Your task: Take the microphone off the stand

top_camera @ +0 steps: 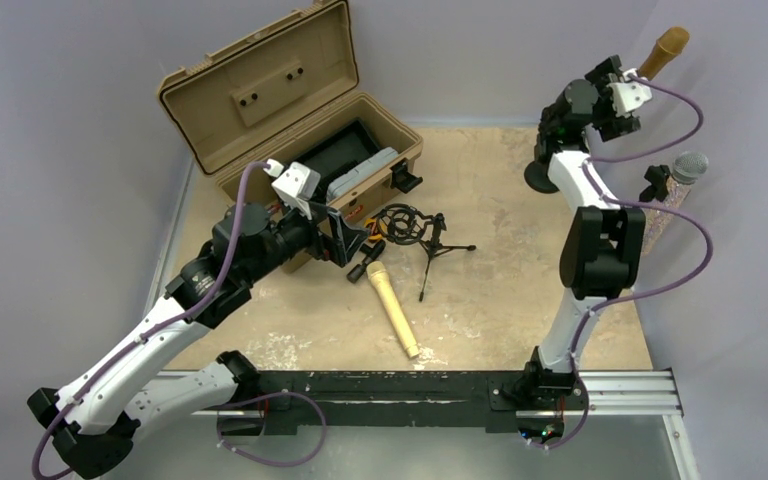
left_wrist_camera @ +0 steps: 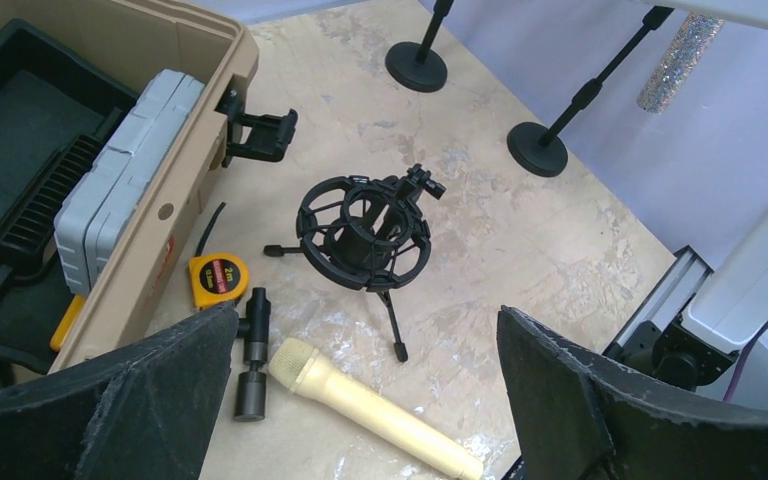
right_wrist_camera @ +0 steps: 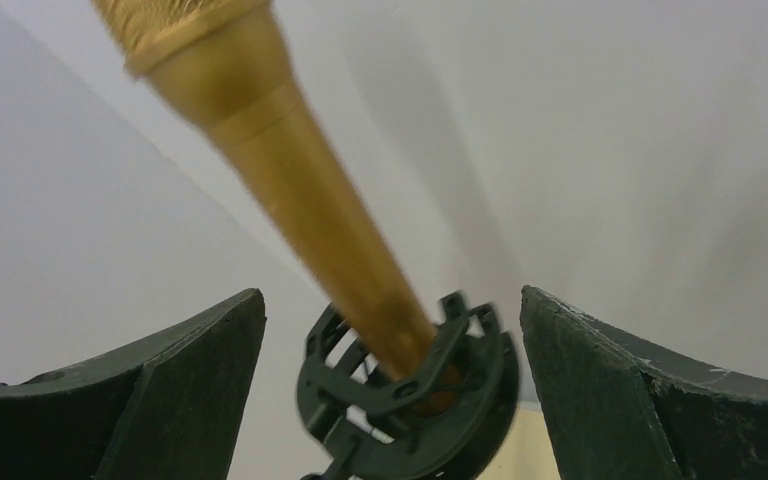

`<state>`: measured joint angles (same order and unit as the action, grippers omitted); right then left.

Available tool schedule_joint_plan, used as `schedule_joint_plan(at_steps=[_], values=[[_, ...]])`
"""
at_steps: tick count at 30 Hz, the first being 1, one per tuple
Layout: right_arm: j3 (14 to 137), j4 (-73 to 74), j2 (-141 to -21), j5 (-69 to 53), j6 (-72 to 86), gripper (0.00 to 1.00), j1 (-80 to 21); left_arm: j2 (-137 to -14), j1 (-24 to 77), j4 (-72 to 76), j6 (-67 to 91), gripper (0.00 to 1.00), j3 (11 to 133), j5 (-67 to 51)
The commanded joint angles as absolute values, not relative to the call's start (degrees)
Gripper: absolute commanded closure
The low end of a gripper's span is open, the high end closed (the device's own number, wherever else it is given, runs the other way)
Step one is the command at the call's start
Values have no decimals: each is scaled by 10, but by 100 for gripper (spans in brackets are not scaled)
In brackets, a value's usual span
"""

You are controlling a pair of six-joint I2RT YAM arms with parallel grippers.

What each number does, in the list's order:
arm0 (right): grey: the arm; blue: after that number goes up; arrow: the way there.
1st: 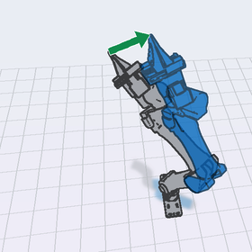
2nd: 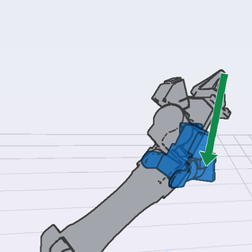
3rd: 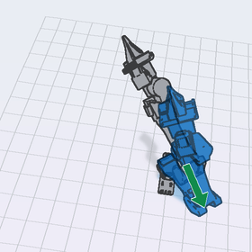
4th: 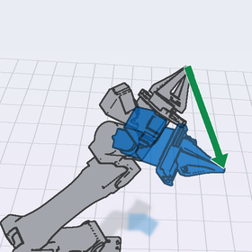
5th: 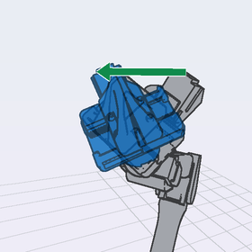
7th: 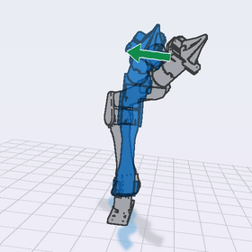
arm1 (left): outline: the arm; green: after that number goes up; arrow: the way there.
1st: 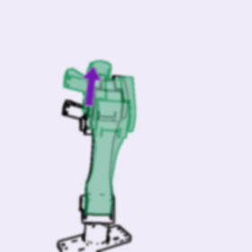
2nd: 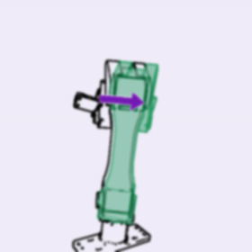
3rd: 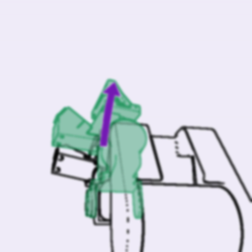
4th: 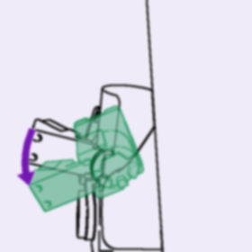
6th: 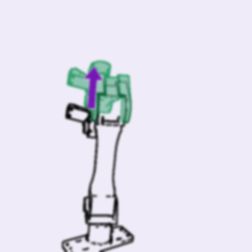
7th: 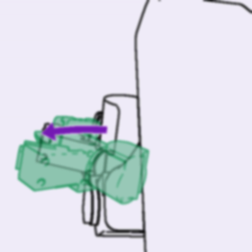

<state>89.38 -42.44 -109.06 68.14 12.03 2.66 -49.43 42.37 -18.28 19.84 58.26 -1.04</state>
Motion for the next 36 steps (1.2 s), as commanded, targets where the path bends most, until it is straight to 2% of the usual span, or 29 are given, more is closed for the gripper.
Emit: schedule_joint_plan(at_steps=[1, 9, 22, 27, 36], values=[[971, -410, -1129, 721, 118, 3, 9, -489, 431, -171, 180, 2, 598, -2], [1054, -437, -1180, 726, 59, 3, 13, -489, 434, -174, 172, 2, 599, -2], [1073, -509, -1207, 740, -19, 3, 25, -505, 434, -173, 172, 2, 597, 12], [1074, -483, -1205, 735, 40, 3, 24, -513, 435, -172, 171, 2, 596, 13], [1096, -539, -1239, 736, 4, 10, 31, -547, 435, -167, 173, 3, 588, 18]])
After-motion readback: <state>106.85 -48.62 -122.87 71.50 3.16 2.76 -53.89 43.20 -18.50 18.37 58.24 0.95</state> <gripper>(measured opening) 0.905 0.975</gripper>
